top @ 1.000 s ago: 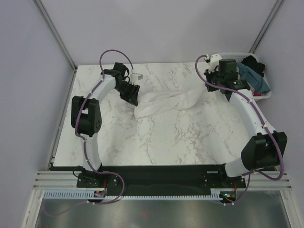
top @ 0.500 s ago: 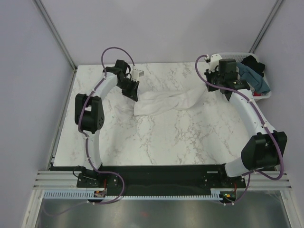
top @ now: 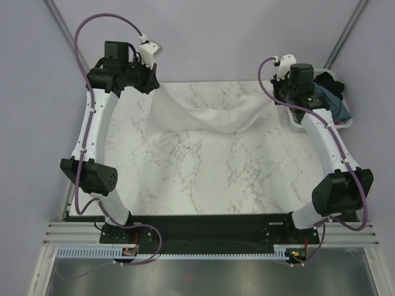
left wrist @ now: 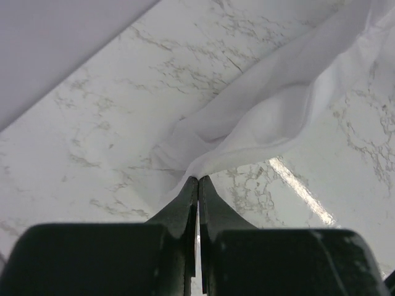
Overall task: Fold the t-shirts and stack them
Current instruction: Flatten the tshirt out
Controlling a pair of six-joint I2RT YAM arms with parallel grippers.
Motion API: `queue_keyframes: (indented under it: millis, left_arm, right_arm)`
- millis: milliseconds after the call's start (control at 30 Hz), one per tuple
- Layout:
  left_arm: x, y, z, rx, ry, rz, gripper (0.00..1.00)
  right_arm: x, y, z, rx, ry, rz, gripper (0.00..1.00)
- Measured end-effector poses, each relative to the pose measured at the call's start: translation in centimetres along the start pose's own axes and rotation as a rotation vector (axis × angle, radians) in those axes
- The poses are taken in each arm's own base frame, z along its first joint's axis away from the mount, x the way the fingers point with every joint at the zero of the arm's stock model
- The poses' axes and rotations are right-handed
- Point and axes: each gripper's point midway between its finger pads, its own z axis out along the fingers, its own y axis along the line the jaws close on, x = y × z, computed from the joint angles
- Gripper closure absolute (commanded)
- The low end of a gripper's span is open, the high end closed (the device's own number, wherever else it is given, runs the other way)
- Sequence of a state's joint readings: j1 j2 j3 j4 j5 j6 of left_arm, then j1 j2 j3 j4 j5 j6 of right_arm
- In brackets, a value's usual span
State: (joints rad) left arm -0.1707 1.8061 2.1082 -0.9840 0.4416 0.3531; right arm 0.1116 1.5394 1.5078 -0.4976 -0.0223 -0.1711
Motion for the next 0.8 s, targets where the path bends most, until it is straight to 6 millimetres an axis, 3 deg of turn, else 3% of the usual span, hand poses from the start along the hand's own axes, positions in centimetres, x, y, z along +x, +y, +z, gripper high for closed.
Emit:
queue_keyframes:
  millis: [133, 333, 433, 533, 800]
  left_arm:
    - [-2.9, 0.1, -3.7, -0.07, -0.084, 0.06, 0.98]
    - [-4.1, 0.2, -6.3, -0.134, -0.122, 0.101, 0.98]
    - [-4.9, -0.1, -8.4, -0.168, -0.154, 0.117, 0.98]
    - [-6.2, -1.1, -11.7, -0.204, -0.217, 0.145, 0.98]
    - [-9.3, -6.1, -24.4, -0.319, -0.476, 0.255, 0.98]
  right_arm:
    - [-2.7, -2.0, -1.0, 0.058, -0.066, 0.016, 1.0]
    - [-8.6, -3.7, -4.6, 0.109, -0.221, 0.03, 1.0]
    - [-11.5, -4.0, -8.2, 0.125, -0.319, 0.034, 1.0]
    - [-14.1, -4.3, -12.5, 0.141, -0.426, 0.037, 1.0]
    - [-18.1, -4.4, -25.0, 0.19, -0.69, 0.014, 1.0]
